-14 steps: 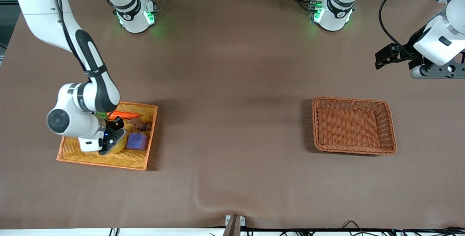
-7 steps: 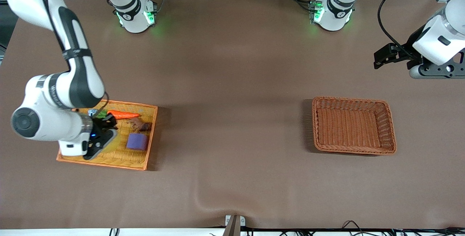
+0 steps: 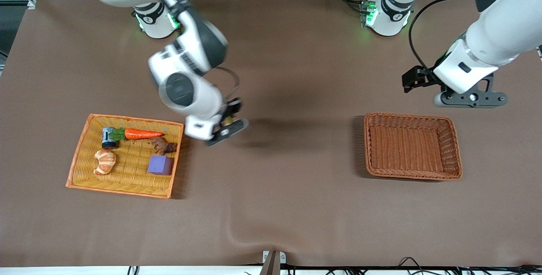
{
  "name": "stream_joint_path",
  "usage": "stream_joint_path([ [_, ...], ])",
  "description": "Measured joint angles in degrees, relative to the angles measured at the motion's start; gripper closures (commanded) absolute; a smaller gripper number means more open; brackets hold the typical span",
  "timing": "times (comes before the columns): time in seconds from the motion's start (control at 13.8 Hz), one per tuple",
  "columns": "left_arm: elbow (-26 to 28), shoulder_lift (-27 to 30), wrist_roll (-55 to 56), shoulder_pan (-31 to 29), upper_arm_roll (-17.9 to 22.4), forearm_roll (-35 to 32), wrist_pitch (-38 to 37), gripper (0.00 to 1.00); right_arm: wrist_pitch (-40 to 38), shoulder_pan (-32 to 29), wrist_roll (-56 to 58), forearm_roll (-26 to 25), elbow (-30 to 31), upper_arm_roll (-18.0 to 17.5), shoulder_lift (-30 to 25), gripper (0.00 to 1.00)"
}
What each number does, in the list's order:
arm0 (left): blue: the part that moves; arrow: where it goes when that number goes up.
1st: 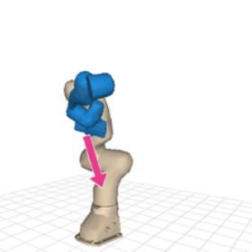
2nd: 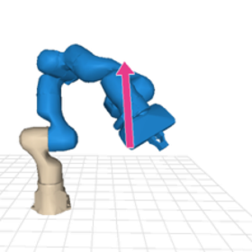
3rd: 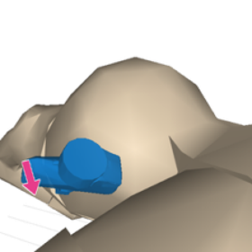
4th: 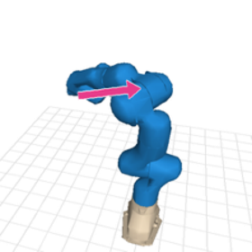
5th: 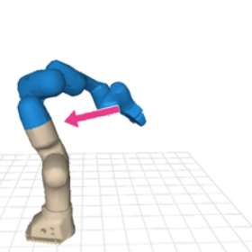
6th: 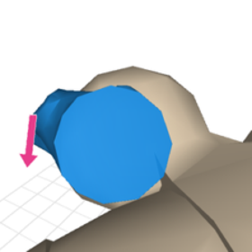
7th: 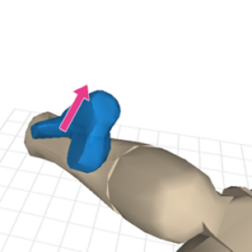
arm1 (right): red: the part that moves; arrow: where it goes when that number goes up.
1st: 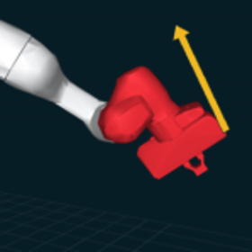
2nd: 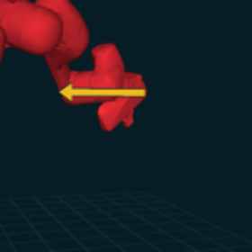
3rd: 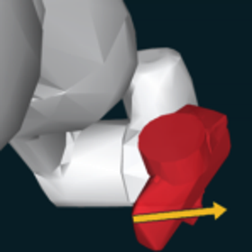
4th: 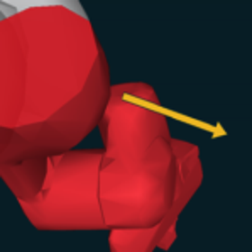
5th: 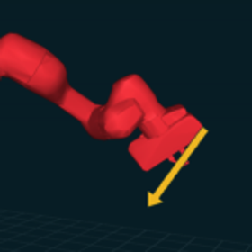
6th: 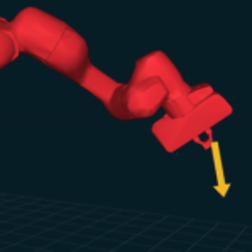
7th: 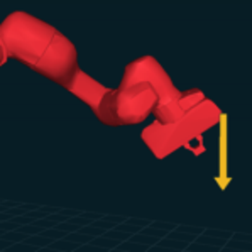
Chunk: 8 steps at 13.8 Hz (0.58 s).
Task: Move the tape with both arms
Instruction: 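Lift the tape with the right gripper while the left gripper moves toward it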
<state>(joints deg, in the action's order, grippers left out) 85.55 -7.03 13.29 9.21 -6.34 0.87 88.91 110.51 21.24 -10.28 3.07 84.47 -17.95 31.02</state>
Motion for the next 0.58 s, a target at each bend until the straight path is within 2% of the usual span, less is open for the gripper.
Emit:
stream_joint_path([
  [0.22,0.10,-2.96,2.91,2.15,-0.06,0.00,5.26,0.00,12.14,8.99,-11.11,-0.37,0.73,0.85,7.01,1.00],
  [0.44,0.13,-7.60,3.59,3.28,-0.15,0.00,10.62,0.00,20.70,16.24,-18.43,-0.88,-0.28,4.40,13.94,1.00],
  [0.51,0.13,-9.06,3.59,3.31,-0.17,0.00,12.07,0.00,21.11,17.52,-18.92,-0.90,-1.22,5.46,14.99,0.82],
  [0.58,0.15,-10.56,3.59,3.53,-0.24,0.00,13.39,0.00,21.09,18.14,-19.04,-0.90,-1.98,6.31,15.36,0.35],
])
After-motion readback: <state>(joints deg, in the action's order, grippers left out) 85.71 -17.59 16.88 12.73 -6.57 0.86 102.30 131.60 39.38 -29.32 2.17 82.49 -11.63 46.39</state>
